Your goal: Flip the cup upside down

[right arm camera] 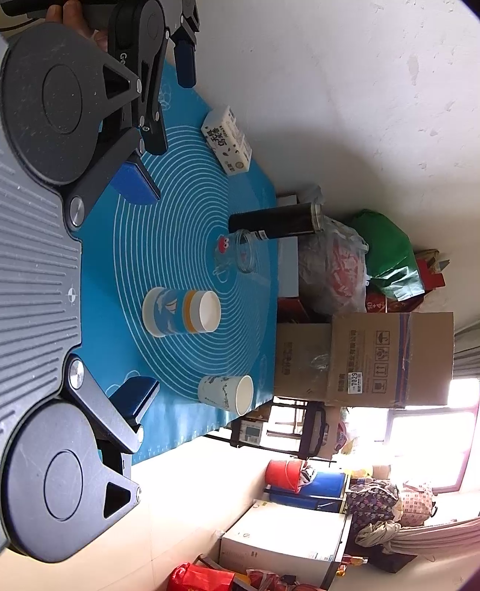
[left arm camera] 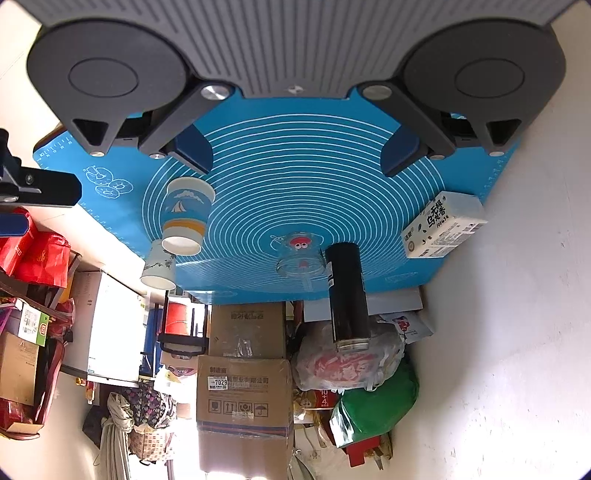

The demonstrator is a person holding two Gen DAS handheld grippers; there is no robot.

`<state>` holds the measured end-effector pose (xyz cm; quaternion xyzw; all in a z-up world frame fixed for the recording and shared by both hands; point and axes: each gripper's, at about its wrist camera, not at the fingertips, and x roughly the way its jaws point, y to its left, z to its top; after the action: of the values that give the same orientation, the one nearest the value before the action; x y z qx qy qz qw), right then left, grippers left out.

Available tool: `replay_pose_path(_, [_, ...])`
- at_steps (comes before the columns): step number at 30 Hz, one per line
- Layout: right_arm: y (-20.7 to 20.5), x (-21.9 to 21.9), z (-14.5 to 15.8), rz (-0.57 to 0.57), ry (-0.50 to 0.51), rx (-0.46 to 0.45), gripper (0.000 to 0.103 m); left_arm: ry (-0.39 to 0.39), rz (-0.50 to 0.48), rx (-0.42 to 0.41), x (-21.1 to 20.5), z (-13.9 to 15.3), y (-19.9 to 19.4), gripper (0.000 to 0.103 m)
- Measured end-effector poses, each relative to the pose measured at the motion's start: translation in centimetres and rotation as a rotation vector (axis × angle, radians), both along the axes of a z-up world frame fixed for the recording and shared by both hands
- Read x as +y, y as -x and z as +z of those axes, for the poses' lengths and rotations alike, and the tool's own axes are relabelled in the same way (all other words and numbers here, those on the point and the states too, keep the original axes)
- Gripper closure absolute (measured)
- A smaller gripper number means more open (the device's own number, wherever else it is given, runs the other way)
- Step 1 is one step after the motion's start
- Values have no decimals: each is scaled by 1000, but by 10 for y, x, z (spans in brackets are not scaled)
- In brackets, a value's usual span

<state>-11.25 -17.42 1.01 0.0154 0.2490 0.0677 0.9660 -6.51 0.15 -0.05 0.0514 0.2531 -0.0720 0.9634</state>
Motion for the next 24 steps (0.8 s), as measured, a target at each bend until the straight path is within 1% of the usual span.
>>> replay_pose_path(24, [-1, 0, 0, 9, -5, 11, 3, -1, -5, 6, -1, 1, 1, 7])
